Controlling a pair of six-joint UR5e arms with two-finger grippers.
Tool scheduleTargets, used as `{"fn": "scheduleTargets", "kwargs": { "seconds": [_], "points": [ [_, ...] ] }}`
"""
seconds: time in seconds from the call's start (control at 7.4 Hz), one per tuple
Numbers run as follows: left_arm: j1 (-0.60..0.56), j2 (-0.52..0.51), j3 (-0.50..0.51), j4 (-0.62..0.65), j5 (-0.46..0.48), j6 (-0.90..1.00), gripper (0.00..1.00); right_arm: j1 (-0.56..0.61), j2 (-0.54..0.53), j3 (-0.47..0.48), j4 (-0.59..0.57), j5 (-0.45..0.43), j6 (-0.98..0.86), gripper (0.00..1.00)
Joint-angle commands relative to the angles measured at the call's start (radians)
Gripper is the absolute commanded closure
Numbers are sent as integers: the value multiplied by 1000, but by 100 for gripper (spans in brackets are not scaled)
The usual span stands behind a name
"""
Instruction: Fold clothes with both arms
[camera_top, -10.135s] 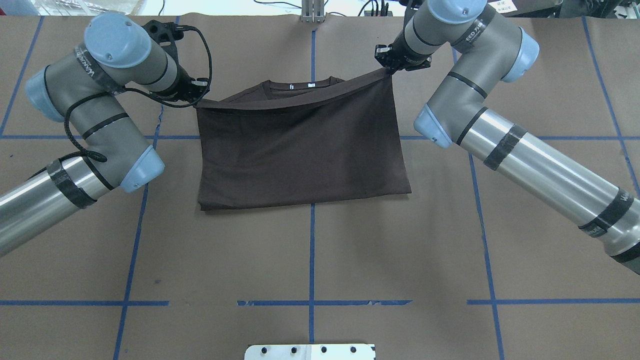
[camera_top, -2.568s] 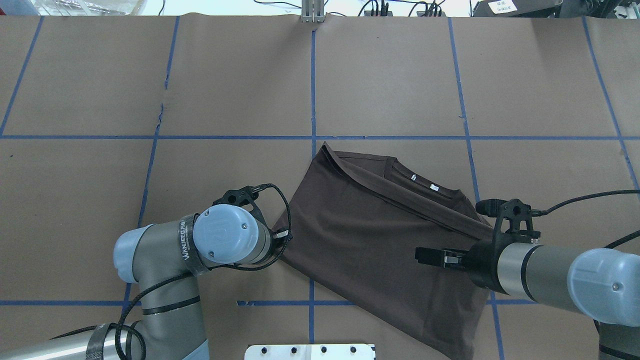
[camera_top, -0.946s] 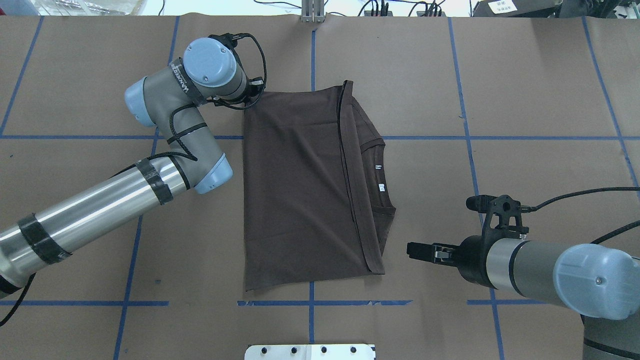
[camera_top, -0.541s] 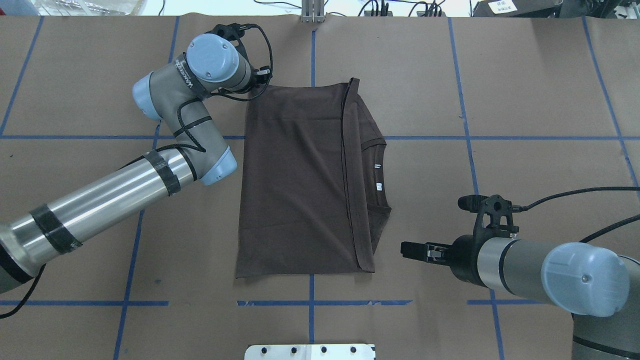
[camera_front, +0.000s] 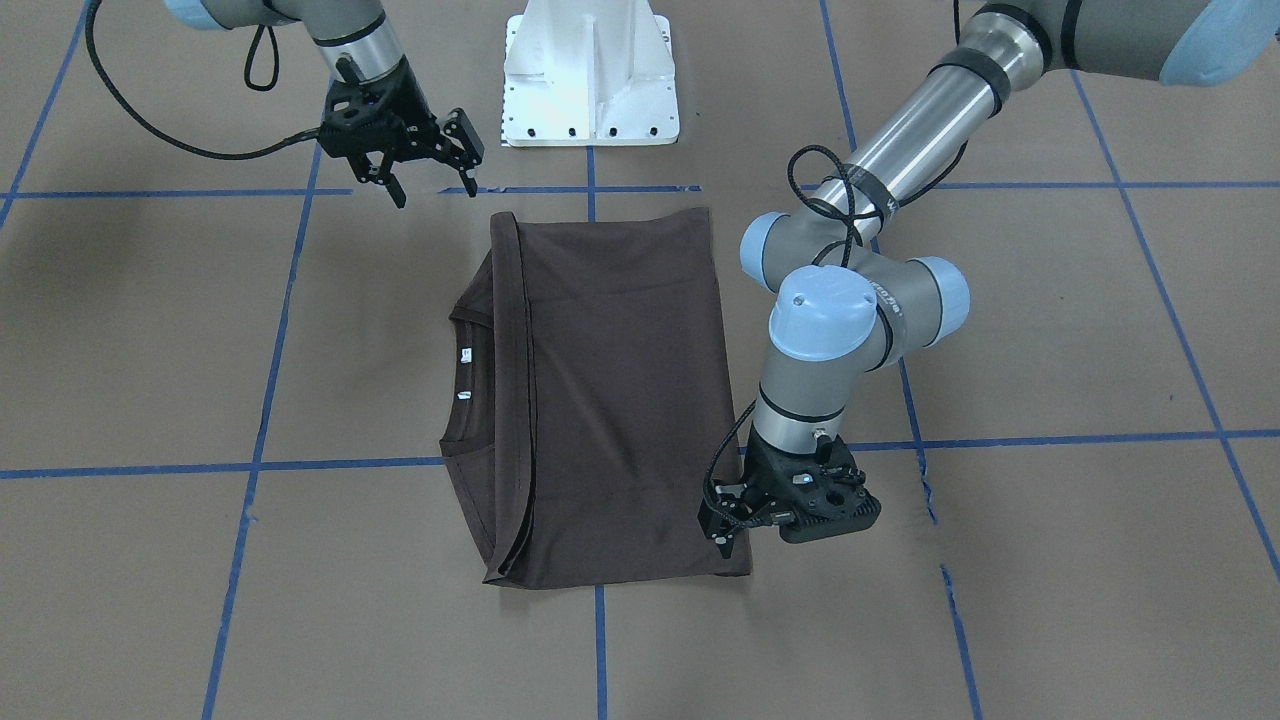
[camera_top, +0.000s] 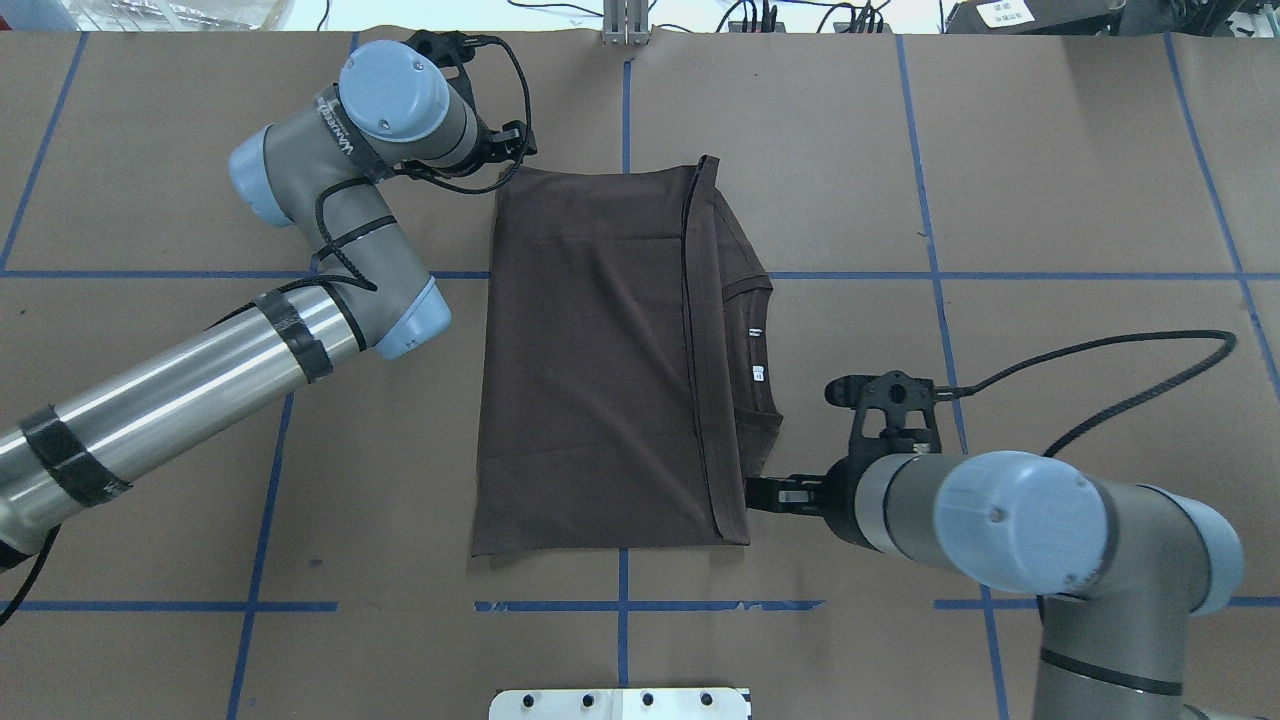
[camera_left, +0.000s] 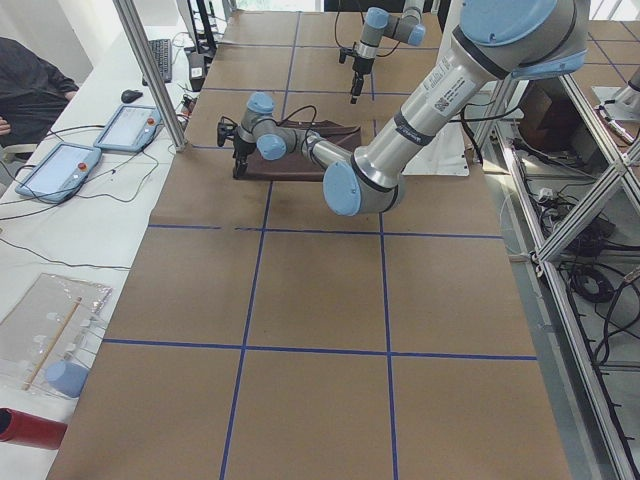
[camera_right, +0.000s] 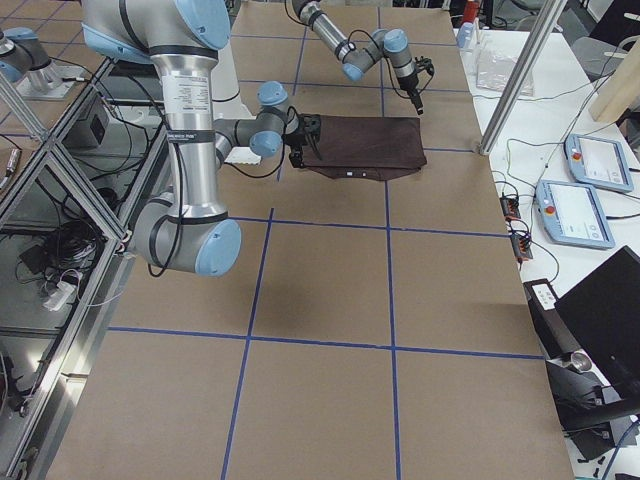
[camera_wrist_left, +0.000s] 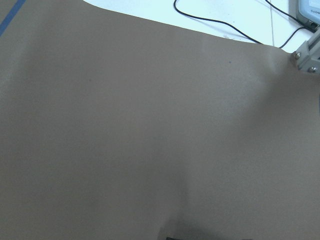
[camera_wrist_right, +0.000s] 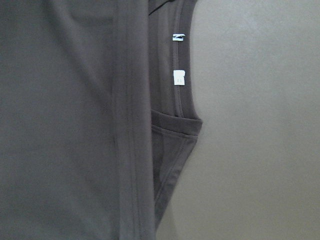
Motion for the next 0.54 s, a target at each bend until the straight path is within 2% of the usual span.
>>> {"fn": "scheduleTargets", "kwargs": {
  "seconds": [0.0,0.14,0.41],
  "points": [
    [7,105,-294,221,-20,16,0,-1,220,-125,-255,5,-95,0],
    [15,130,-385,287,-61,15,0,-3,259,-182,-277,22,-98,0],
    [48,142,-419,295,-72,-2,0,-3,270,-255,-279,63,-156,0]
  ]
}}
